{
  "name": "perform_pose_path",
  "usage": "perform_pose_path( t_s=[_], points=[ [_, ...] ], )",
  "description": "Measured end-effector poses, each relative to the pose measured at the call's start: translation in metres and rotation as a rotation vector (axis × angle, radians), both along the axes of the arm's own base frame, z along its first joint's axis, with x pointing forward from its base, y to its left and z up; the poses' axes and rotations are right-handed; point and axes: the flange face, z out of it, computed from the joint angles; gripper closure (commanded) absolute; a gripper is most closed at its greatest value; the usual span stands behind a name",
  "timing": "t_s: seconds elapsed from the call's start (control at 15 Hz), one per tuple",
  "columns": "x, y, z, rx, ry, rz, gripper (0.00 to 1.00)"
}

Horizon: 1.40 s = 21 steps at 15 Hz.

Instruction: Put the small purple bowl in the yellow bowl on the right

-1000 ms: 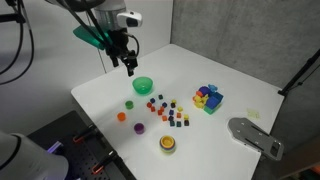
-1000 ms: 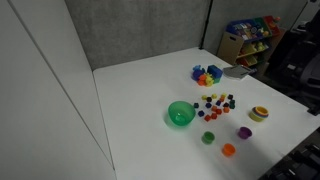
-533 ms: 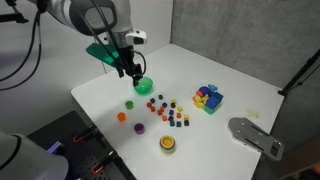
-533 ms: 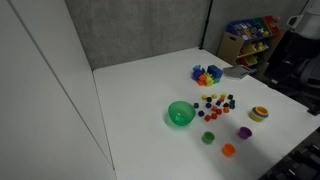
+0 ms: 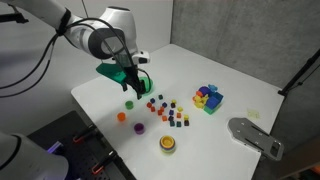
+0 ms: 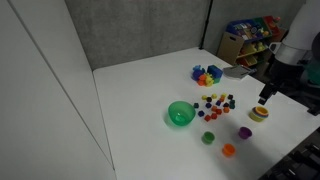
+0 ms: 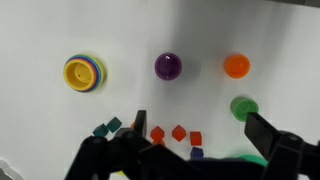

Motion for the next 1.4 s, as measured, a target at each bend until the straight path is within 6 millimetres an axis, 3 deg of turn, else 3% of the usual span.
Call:
perform_pose_path(
  t_s=[0.2,0.73,1.4],
  points=[
    [-0.001,0.000,-0.016,-0.002,0.036,0.003,0.00],
    [0.003,0.003,-0.025,-0.001,0.032,0.000,0.00],
    [0.019,-0.001,-0.118,-0.022,0.079,-0.059,0.00]
  ],
)
